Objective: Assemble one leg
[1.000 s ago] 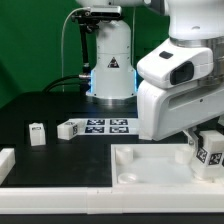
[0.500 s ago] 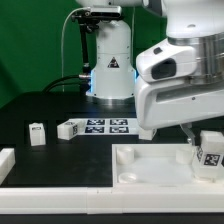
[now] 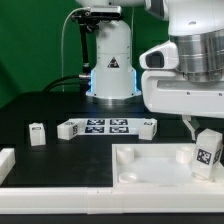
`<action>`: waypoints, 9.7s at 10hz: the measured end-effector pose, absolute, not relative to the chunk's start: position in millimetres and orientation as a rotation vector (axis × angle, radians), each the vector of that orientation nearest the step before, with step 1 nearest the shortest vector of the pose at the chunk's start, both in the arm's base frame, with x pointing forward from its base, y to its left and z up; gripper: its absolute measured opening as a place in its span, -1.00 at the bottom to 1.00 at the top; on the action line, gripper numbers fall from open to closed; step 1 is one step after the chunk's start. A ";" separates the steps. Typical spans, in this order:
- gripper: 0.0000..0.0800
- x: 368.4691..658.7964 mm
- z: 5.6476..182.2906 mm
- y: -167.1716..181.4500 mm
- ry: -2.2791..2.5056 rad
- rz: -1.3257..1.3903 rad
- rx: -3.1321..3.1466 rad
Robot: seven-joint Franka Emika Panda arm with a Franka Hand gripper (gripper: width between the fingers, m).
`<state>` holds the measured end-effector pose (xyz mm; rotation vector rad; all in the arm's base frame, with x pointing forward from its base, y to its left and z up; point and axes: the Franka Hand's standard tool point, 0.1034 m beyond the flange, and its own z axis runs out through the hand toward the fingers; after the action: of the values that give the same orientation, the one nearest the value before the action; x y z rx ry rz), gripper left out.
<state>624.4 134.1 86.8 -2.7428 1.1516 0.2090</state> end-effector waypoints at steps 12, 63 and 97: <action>0.62 627.4 75.2 128.6 -0.130 0.029 -2.968; 0.62 613.3 71.6 127.7 -0.033 -0.295 -3.006; 0.62 622.2 70.0 143.7 0.487 -0.154 -2.937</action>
Offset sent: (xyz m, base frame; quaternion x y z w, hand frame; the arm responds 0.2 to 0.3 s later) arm 0.0000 0.0000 0.0000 0.0000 0.0000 -0.0899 0.9960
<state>622.2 143.7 70.0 -2.9373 0.4870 -0.1536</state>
